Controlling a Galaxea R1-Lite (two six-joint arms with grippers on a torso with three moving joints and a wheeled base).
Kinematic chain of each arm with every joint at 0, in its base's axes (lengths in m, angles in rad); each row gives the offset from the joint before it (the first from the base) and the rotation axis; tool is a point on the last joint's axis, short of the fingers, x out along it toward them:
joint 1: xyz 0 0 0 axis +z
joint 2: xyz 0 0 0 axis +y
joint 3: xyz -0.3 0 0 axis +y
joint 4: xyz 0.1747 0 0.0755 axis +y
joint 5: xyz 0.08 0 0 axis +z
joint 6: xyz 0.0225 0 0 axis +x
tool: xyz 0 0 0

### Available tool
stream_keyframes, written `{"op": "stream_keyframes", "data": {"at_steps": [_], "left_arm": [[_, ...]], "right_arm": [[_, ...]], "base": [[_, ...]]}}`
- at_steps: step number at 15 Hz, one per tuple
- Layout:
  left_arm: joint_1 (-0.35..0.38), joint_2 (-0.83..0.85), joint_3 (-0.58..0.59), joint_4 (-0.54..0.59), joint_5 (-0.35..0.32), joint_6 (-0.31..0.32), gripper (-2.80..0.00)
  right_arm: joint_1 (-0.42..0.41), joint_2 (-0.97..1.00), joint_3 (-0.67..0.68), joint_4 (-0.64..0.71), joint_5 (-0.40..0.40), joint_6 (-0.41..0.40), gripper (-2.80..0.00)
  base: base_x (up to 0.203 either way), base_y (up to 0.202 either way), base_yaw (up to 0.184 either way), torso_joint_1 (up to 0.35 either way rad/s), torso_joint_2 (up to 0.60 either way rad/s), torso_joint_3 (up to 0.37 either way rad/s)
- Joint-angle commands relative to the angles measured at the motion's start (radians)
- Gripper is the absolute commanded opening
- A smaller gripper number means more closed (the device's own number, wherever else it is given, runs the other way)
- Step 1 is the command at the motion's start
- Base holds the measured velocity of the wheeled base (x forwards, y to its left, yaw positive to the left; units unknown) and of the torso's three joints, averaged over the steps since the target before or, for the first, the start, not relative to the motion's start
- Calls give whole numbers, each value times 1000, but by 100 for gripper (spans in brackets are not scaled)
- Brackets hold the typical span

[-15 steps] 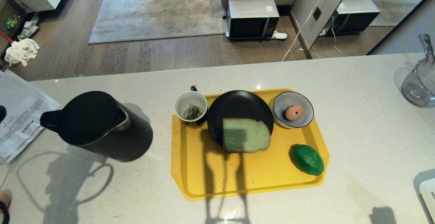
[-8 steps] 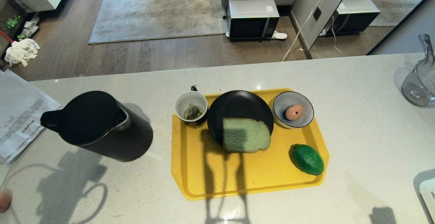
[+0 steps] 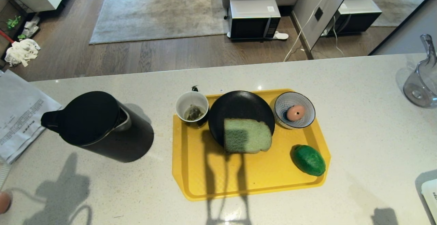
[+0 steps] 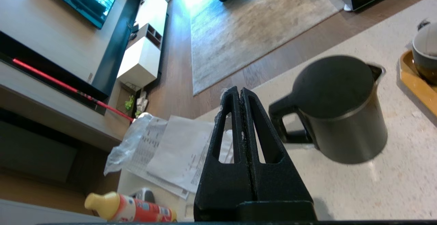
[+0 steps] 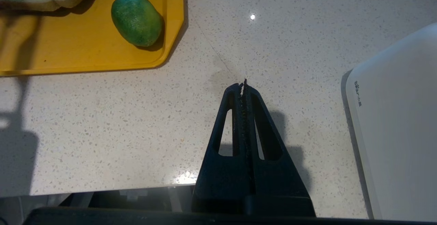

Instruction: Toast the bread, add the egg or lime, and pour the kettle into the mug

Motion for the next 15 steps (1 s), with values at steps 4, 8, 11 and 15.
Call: {"op": "stream_keyframes", "data": {"at_steps": [4, 8, 11, 15], "left_arm": [[-9, -187, 171, 47, 72, -15, -280], [-9, -188, 320, 2, 71, -77, -280], [-9, -188, 462, -65, 70, -147, -280], [-9, -188, 570, -103, 56, -233, -280]], "right_arm": [[0, 0, 0, -1, 0, 1, -280], [0, 0, 0, 0, 0, 1, -280], [0, 0, 0, 0, 0, 1, -280], [0, 0, 0, 0, 0, 1, -280]], "base": [[0, 0, 0, 0, 0, 0], [0, 0, 0, 0, 0, 0], [0, 0, 0, 0, 0, 0], [0, 0, 0, 0, 0, 0]]}}
